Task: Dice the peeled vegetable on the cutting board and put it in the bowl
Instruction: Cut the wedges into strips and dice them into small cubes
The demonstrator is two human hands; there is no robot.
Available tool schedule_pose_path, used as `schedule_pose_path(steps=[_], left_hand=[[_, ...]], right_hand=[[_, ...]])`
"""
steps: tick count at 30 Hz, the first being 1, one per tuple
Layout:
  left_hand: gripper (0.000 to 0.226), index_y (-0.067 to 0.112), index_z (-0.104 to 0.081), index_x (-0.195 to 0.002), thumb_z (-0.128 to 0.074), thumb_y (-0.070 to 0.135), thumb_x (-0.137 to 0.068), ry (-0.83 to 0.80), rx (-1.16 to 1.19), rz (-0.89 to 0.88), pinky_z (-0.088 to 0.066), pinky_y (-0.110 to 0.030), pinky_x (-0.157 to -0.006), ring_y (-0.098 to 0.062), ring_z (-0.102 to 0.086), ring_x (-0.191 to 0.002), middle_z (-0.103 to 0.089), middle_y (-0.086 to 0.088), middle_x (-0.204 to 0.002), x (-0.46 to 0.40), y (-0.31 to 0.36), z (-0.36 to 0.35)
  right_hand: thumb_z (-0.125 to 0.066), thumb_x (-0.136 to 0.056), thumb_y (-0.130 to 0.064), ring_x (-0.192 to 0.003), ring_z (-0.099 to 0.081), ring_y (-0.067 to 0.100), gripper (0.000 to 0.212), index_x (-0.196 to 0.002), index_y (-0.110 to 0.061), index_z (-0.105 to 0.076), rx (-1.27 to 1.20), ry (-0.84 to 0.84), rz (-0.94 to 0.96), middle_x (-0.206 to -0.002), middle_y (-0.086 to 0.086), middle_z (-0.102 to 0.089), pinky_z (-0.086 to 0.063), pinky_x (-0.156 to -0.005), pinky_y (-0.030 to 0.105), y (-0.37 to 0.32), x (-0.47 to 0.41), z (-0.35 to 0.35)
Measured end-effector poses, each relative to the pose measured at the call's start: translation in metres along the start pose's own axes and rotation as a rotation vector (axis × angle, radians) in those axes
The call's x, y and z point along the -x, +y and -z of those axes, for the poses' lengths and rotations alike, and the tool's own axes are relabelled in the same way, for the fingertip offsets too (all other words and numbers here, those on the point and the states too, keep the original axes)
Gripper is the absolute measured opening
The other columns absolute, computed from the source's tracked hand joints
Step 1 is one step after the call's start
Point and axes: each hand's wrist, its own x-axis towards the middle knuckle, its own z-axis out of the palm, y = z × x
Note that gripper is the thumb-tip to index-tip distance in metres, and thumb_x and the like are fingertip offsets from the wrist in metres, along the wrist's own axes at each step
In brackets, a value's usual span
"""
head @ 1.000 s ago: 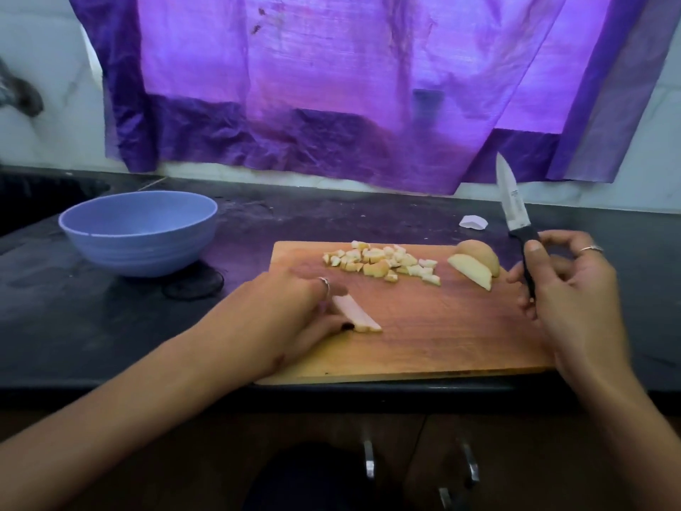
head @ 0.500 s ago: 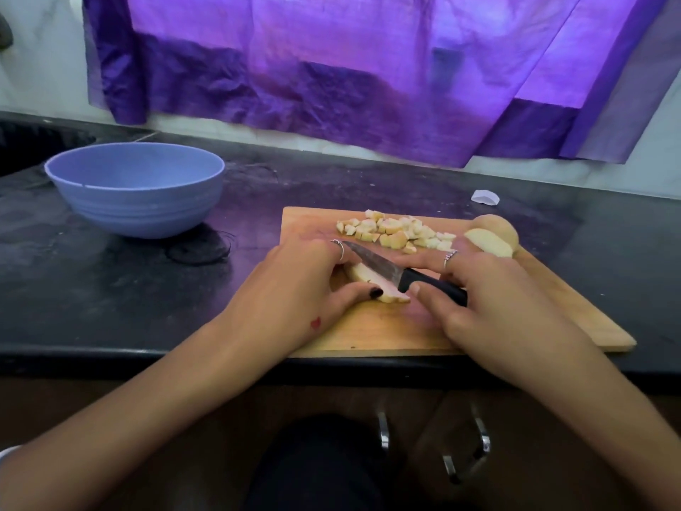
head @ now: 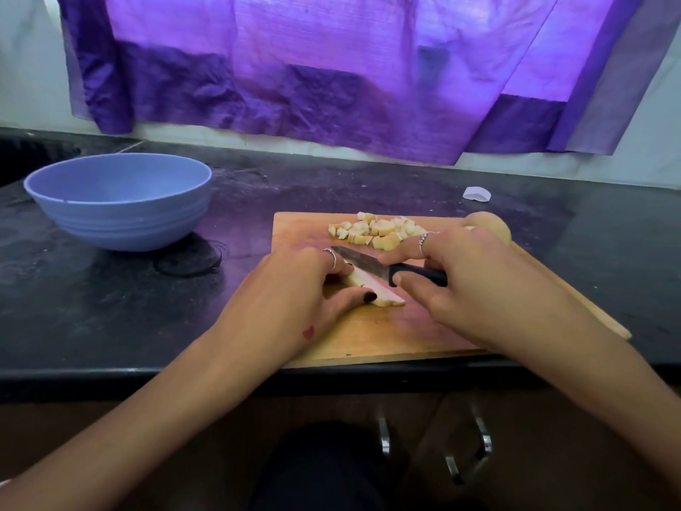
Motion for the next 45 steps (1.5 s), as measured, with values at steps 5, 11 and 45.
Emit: schedule_pose_path(steps=[5, 11, 45], left_hand=[[0.042, 0.03, -0.069, -0.106, -0.058, 0.059, -0.077, -0.034, -0.055, 0.013, -0.05, -0.033, -0.078, -0.012, -0.057, -0.09, -0.066, 0.012, -0.105, -0.001, 0.002, 0.004], [0.04, 0.029, -0.07, -0.103, -0.055, 0.059, -0.081, -0.072, -0.129, 0.012, -0.05, -0.032, -0.074, -0.01, -0.051, -0.084, -0.057, 0.017, -0.084, -0.003, 0.008, 0.009], [0.039, 0.025, -0.067, -0.1, -0.051, 0.057, -0.085, -0.079, -0.144, 0.058, -0.051, -0.038, -0.079, -0.022, -0.061, -0.095, -0.068, 0.001, -0.101, 0.002, 0.009, 0.002]], right_hand=[[-0.053, -0.093, -0.035, -0.085, -0.06, 0.016, 0.023, -0.113, -0.043, -0.061, 0.088, 0.013, 0.033, -0.084, -0.009, -0.058, -0.047, -0.077, 0.032, -0.01, -0.011, 0.004], [-0.052, -0.093, -0.036, -0.091, -0.058, 0.015, 0.025, -0.116, -0.042, -0.058, 0.082, 0.022, 0.018, -0.089, -0.009, -0.054, -0.03, -0.064, 0.017, -0.006, -0.011, -0.002], [-0.028, -0.099, -0.044, -0.095, -0.057, 0.017, 0.029, -0.129, -0.048, -0.031, 0.224, 0.012, 0.111, -0.106, -0.01, -0.06, -0.047, -0.072, 0.033, 0.016, 0.045, -0.003]])
